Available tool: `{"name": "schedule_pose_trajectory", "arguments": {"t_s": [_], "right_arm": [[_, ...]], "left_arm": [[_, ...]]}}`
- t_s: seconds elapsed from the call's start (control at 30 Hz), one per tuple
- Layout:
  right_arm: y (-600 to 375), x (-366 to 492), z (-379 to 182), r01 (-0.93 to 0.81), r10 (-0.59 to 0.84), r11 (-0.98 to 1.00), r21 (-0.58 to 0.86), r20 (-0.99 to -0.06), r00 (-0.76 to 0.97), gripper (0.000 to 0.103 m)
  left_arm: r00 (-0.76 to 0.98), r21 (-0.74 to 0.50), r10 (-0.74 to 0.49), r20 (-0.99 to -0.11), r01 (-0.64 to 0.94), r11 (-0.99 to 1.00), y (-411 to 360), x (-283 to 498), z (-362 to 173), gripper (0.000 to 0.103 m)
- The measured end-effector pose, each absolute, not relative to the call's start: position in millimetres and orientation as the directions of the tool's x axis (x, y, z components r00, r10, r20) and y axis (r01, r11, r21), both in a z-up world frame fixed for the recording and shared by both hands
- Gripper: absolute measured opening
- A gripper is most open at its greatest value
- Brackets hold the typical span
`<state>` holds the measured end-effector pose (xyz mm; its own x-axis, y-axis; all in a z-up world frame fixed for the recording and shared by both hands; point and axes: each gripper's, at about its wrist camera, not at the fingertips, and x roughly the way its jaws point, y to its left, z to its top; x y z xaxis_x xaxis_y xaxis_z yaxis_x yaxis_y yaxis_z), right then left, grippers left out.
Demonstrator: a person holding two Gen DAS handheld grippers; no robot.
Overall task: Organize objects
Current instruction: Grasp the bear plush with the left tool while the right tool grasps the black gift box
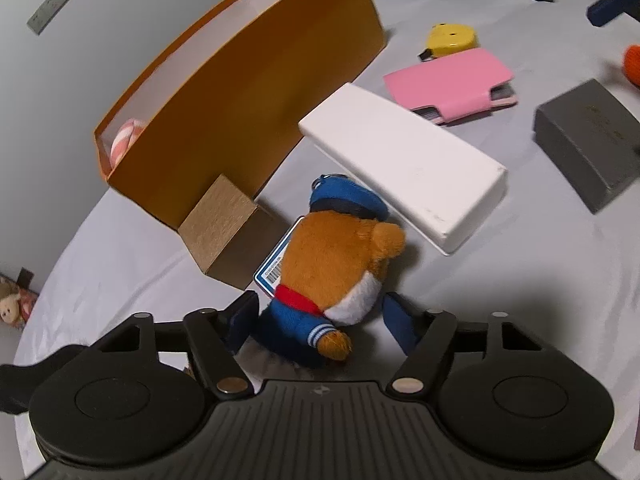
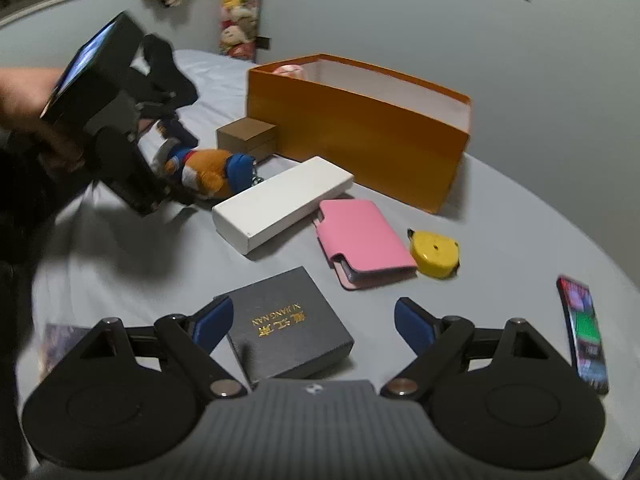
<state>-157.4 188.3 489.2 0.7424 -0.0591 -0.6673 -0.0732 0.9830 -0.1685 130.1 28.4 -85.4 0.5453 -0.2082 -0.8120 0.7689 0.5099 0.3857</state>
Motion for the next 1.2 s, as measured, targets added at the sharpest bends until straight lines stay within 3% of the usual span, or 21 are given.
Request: {"name": "schedule_pose_trajectory", "arguments": {"t_s": [0.37, 0.47, 0.67, 1.03, 1.1, 1.2], "right_arm": [[196, -142, 476, -0.260, -0.001, 0.929, -0.261, -0.707, 0.708, 0.089], [196, -135, 475, -0.237, -0.037, 0.930, -0.280, -0.714, 0.699, 0.101], [191, -121, 478, -0.245, 0.000, 0.946, -0.214, -0.753, 0.658, 0.101], [201, -110, 459, -0.333, 0.034, 0.921, -0.201, -0.810, 0.585, 0.098], [201, -109, 456, -0.329, 0.030, 0.923, -0.201, -0.814, 0.581, 0.095], [201, -109, 453, -0.322, 0.023, 0.926, -0.198, -0.821, 0.571, 0.083]], "left_arm": [[0.507, 0.248, -0.260, -0.822, 0.730, 0.637, 39, 141, -79, 0.068], [0.477, 0.155, -0.262, -0.839, 0.671, 0.725, 44, 146, -69, 0.065], [0.415, -0.063, -0.327, -0.849, 0.536, 0.842, 56, 137, -52, 0.058], [0.385, -0.013, -0.264, -0.884, 0.546, 0.838, 43, 94, -49, 0.056], [0.388, 0.004, -0.255, -0.886, 0.556, 0.831, 41, 89, -52, 0.056], [0.400, 0.037, -0.241, -0.884, 0.575, 0.818, 37, 84, -57, 0.057]]}}
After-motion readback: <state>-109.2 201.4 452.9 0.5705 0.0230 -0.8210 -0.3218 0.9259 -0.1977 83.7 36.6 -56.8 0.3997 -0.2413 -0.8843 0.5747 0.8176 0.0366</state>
